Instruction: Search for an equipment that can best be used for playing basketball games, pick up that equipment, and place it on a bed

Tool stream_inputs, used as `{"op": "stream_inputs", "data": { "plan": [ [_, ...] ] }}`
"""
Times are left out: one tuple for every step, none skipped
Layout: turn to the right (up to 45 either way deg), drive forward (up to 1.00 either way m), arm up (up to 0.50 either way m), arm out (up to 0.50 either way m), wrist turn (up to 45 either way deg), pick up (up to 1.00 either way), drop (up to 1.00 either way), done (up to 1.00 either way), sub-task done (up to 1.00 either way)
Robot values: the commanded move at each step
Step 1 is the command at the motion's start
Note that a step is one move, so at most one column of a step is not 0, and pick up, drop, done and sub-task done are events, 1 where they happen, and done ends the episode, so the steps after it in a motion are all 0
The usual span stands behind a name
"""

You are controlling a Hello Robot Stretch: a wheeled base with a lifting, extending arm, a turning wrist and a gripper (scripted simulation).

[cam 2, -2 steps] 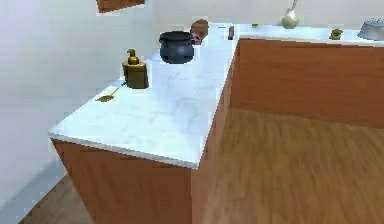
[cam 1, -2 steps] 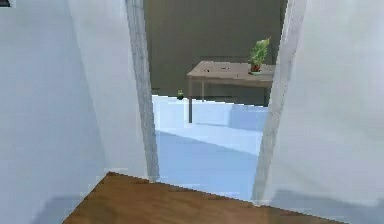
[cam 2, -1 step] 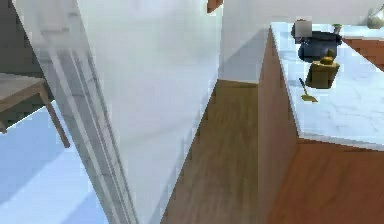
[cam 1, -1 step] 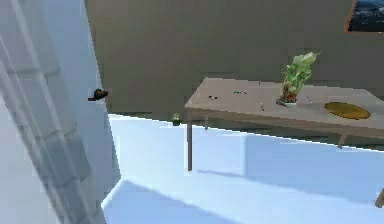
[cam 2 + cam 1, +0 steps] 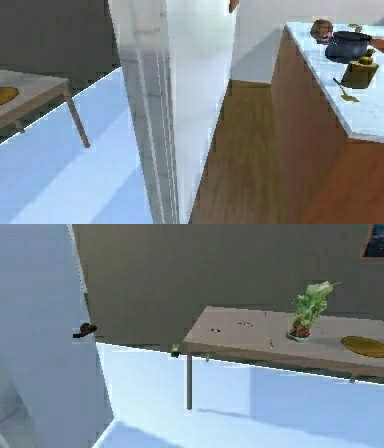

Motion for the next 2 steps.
{"op": "stream_inputs", "data": {
  "plan": [
    [0.0,0.65,0.00,0.00,0.0,0.00,0.00,0.00,0.00],
    [-27.0,0.00,0.00,0.00,0.0,0.00,0.00,0.00,0.00]
  ]
}}
